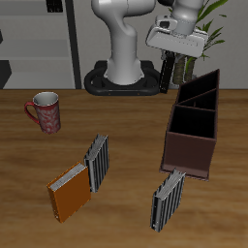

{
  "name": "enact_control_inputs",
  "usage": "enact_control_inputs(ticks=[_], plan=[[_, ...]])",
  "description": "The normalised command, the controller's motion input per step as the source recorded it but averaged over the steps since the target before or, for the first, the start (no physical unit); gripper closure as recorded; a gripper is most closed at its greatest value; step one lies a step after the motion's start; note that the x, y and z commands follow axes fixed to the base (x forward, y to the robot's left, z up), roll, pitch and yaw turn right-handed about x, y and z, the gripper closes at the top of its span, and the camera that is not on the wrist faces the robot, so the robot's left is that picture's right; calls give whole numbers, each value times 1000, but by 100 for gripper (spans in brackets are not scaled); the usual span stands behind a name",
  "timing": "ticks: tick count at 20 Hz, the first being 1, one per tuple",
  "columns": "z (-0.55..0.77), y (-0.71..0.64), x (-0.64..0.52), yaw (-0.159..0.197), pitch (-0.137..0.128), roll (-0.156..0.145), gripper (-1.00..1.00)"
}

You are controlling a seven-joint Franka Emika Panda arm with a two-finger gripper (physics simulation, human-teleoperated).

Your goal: Place the black book into the left desk caddy's left compartment

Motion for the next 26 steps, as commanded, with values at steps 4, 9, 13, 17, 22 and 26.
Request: enact_control_inputs(ticks=[4, 9, 13, 17, 22, 26], plan=[[-39, 280, -37, 1, 23, 40, 100], [6, 252, -13, -16, 14, 24, 100], [-2, 192, -45, -10, 5, 33, 100], [59, 169, 25, 6, 0, 25, 100], [129, 144, 57, 15, -23, 29, 100], [171, 140, 162, -16, -11, -4, 100]])
